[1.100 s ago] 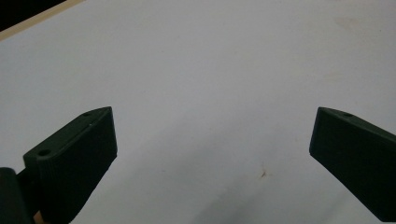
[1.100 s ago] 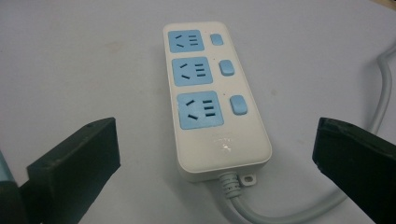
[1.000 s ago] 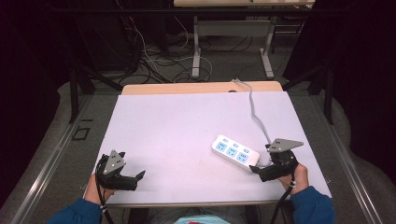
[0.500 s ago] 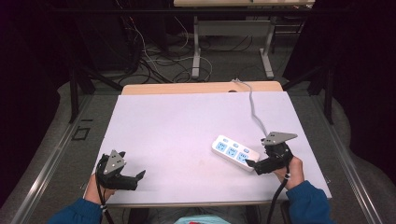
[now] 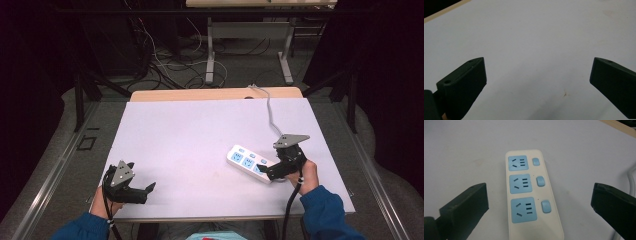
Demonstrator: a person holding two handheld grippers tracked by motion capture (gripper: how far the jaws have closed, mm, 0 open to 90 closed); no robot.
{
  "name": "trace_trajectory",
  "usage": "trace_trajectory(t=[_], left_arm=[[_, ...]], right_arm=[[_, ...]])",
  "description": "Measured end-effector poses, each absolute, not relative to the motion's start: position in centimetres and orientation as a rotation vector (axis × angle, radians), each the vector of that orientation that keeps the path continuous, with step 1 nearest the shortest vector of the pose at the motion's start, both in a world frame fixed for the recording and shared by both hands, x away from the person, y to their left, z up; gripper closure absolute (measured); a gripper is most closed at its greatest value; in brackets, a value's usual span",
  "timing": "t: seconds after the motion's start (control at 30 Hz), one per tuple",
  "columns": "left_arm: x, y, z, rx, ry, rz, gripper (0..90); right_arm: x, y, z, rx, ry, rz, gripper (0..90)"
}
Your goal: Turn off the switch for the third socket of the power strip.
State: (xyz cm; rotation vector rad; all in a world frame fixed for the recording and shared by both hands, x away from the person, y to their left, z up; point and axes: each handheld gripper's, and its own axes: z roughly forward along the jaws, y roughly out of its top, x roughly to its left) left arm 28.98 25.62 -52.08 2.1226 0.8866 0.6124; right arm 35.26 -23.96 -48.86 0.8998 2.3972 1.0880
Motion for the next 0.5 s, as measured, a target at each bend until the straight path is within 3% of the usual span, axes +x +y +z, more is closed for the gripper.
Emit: trace_trajectory(t=[0.5], left_arm=[[29.1,25.6,-52.0,2.135,0.875,0.62,0.6]], right_arm=[[37.2,-22.7,-48.7,0.901,2.432,1.092,0.5]])
